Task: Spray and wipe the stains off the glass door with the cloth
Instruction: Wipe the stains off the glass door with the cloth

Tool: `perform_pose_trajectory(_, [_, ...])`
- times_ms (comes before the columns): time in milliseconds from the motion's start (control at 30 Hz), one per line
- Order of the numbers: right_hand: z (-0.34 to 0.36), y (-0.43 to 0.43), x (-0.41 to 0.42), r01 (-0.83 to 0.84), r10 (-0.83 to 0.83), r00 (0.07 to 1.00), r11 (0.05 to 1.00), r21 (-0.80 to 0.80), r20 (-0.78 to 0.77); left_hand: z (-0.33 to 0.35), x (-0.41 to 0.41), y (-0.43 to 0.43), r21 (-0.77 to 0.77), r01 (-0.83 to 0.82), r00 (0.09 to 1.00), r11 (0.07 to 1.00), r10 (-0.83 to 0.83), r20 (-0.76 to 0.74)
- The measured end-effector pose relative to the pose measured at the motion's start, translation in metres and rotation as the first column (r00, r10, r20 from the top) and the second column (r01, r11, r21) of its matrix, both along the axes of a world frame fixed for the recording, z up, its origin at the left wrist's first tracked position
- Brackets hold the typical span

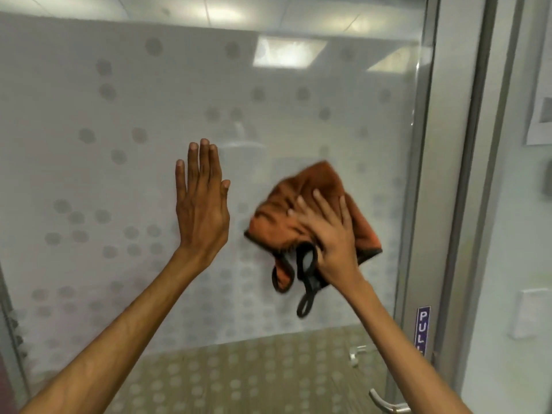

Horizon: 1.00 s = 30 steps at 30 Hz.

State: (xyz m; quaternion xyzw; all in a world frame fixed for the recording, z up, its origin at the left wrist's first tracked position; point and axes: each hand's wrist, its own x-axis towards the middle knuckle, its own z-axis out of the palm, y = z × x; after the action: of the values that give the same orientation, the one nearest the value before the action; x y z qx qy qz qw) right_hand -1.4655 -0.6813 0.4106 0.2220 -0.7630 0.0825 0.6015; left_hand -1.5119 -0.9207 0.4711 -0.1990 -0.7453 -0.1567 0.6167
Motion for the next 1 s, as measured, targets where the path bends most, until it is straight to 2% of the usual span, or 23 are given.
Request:
perform_pose_trajectory(100, [-0.059,0.014,0.007,-0.003,-0.013,0.993,0.99,0.139,0.114,-0.023,0.005,0.008,0.004,0.048,0.998,0.999,-0.048,0.036])
perform_pose_trajectory(200, [-0.044,0.043,0.01,0.035,-0.065,0.991,0.969,0.244,0.119,-0.054,0.008,0.013,-0.015,0.064,0.996,0.998,-0.063,0.067])
perform_pose_trajectory(233, [-0.029,0.05,0.01,0.06,-0.078,0.993,0.979,0.195,0.084,-0.059,0.008,0.014,-0.024,0.068,0.995,0.997,-0.066,0.071])
perform_pose_trajectory(333, [0.038,0.059,0.003,0.135,-0.143,0.988,0.982,-0.131,-0.055,-0.061,0.007,0.016,-0.022,0.039,0.996,0.999,-0.038,0.082])
perform_pose_trajectory(433, [0.106,0.042,0.0,0.068,-0.112,0.988,0.934,-0.351,-0.106,-0.057,0.011,0.027,0.013,0.044,0.995,0.999,-0.045,0.089])
perform_pose_trajectory(500, [0.128,0.023,-0.001,0.004,-0.052,0.991,0.934,-0.357,-0.125,-0.052,0.012,0.036,0.016,0.072,0.994,0.997,-0.073,0.085])
perform_pose_trajectory(567, [0.121,0.005,-0.004,-0.01,-0.018,0.992,0.977,-0.214,-0.126,-0.049,0.012,0.044,0.01,0.084,0.994,0.996,-0.085,0.072])
perform_pose_trajectory(633, [0.094,0.002,-0.004,-0.019,0.013,0.995,0.998,-0.064,-0.103,-0.046,0.012,0.046,0.019,0.085,0.994,0.996,-0.086,0.066])
perform_pose_trajectory(767, [0.033,0.045,0.002,0.011,-0.013,0.998,0.999,-0.032,-0.061,-0.044,0.011,0.039,-0.027,0.093,0.994,0.995,-0.091,0.052])
perform_pose_trajectory(833, [0.044,0.068,0.001,0.073,-0.081,0.992,0.994,-0.078,-0.098,-0.044,0.011,0.038,-0.042,0.088,0.995,0.995,-0.087,0.043])
perform_pose_trajectory(900, [0.08,0.082,-0.003,0.114,-0.146,0.977,0.974,-0.197,-0.157,-0.041,0.011,0.037,-0.028,0.08,0.995,0.996,-0.078,0.061])
perform_pose_trajectory(1000, [0.121,0.092,-0.004,0.051,-0.117,0.982,0.919,-0.391,-0.146,-0.036,0.007,0.04,-0.01,0.044,0.998,0.999,-0.044,0.046])
